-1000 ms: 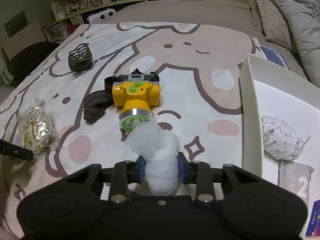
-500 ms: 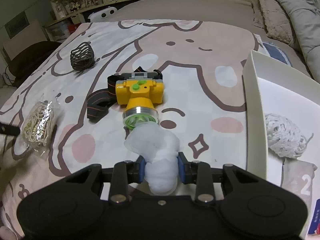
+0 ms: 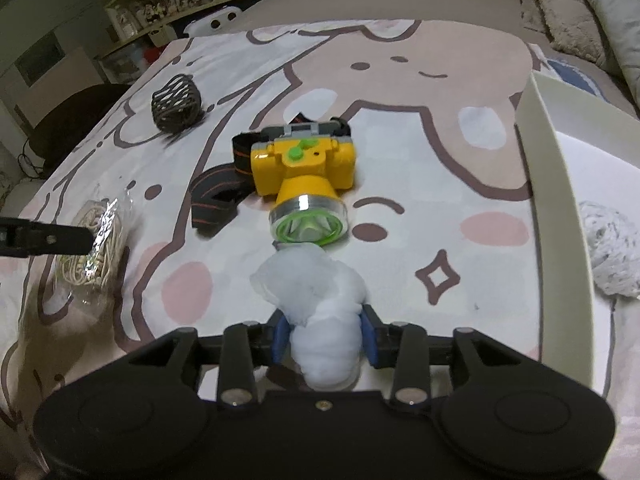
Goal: Organize objects
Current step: 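Grasp the clear bag of beaded cords with the left gripper while the right grasps the cotton puff, then lift the bag and cotton puff and carry both over the tray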
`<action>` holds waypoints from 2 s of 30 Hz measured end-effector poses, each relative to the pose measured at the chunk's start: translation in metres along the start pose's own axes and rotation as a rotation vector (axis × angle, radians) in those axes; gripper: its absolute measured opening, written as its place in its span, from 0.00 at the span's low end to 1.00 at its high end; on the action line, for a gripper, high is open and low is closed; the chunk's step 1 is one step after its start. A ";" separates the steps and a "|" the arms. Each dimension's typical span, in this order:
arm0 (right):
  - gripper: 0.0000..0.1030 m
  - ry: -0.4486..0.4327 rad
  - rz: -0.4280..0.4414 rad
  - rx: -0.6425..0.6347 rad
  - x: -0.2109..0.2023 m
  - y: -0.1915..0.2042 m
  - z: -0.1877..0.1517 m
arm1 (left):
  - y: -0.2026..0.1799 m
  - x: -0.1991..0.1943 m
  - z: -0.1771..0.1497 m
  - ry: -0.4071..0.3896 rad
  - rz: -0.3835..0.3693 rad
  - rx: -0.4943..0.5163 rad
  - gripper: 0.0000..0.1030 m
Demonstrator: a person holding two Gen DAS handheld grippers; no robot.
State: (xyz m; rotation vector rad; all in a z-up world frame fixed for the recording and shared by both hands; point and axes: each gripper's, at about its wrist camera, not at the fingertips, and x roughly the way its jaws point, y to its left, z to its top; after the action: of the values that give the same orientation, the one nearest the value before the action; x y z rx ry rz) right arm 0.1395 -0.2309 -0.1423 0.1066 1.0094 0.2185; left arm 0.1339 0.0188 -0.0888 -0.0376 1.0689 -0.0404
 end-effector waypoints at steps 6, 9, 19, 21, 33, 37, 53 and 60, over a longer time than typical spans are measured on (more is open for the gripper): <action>0.46 0.035 -0.007 -0.044 -0.004 0.002 -0.001 | -0.001 0.017 -0.001 0.026 0.042 0.025 0.90; 0.46 0.040 -0.012 -0.051 -0.006 0.001 -0.001 | 0.000 0.024 0.000 0.036 0.044 0.032 0.90; 0.31 0.043 -0.043 -0.081 0.001 0.003 0.001 | 0.003 0.034 -0.001 0.069 0.046 0.029 0.63; 0.31 0.032 -0.039 -0.065 -0.002 0.001 0.002 | 0.001 0.029 0.000 0.055 0.045 0.030 0.61; 0.30 -0.105 -0.079 0.016 -0.040 -0.005 0.018 | -0.004 -0.014 0.010 -0.076 -0.005 -0.001 0.60; 0.30 -0.136 -0.094 0.053 -0.053 -0.009 0.025 | -0.008 -0.025 0.011 -0.111 -0.006 0.011 0.60; 0.31 -0.205 -0.117 0.077 -0.086 -0.008 0.050 | -0.031 -0.058 0.028 -0.217 -0.051 0.058 0.60; 0.31 -0.252 -0.170 0.112 -0.094 -0.021 0.054 | -0.057 -0.048 0.039 -0.216 -0.063 0.102 0.60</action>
State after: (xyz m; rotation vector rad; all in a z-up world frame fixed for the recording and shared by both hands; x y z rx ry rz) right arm 0.1402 -0.2718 -0.0402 0.1458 0.7745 -0.0075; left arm 0.1443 -0.0357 -0.0256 0.0160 0.8483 -0.1443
